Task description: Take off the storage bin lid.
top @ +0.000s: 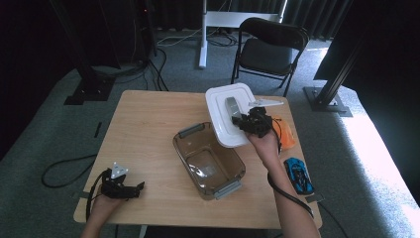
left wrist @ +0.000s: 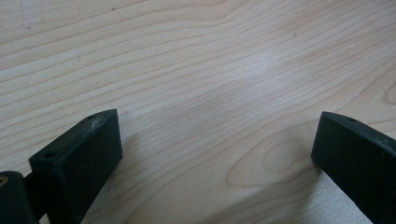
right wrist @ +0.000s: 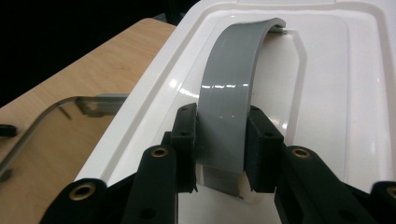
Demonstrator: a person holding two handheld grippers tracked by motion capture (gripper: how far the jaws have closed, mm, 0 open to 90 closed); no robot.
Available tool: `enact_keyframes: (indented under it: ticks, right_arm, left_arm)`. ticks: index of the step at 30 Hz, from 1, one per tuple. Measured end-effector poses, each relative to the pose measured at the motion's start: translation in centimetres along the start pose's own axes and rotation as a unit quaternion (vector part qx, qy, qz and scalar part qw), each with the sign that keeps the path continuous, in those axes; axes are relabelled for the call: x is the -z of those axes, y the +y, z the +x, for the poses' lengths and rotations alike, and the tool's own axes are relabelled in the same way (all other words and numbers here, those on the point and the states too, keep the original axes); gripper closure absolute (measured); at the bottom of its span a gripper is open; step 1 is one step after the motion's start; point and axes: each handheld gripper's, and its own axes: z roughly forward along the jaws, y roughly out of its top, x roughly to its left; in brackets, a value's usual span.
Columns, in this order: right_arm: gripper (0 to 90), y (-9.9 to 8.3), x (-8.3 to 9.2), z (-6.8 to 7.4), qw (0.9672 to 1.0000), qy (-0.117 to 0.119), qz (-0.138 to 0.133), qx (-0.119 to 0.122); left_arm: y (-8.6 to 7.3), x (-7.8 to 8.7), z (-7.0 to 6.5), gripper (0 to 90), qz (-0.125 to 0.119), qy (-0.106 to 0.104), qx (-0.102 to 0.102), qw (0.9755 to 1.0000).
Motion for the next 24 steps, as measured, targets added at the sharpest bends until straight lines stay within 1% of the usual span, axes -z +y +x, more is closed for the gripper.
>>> enact_keyframes:
  ticks: [2, 8, 13, 18, 24]
  right_arm:
    - [68.4, 0.1, -0.2, -0.6, 1.0000, -0.002, 0.000, -0.008]
    - [68.4, 0.4, -0.8, -1.7, 0.9998, -0.015, 0.000, -0.014]
    - [68.3, 0.5, -1.5, -2.6, 0.9995, -0.020, -0.004, -0.024]
    - [68.4, 0.6, -2.4, -3.4, 0.9992, -0.027, 0.005, -0.029]
    - [68.4, 0.4, -3.7, -4.3, 0.9986, -0.034, 0.009, -0.040]
  left_arm:
    - [0.0, 0.0, 0.0, 2.2, 0.000, 0.000, 0.000, 1.0000]
    - [0.0, 0.0, 0.0, 2.2, 0.000, 0.000, 0.000, 1.0000]
    - [0.0, 0.0, 0.0, 2.2, 0.000, 0.001, 0.001, 1.0000]
    - [0.0, 0.0, 0.0, 2.2, 0.000, 0.001, 0.001, 1.0000]
    - [0.0, 0.0, 0.0, 2.2, 0.000, 0.001, 0.001, 1.0000]
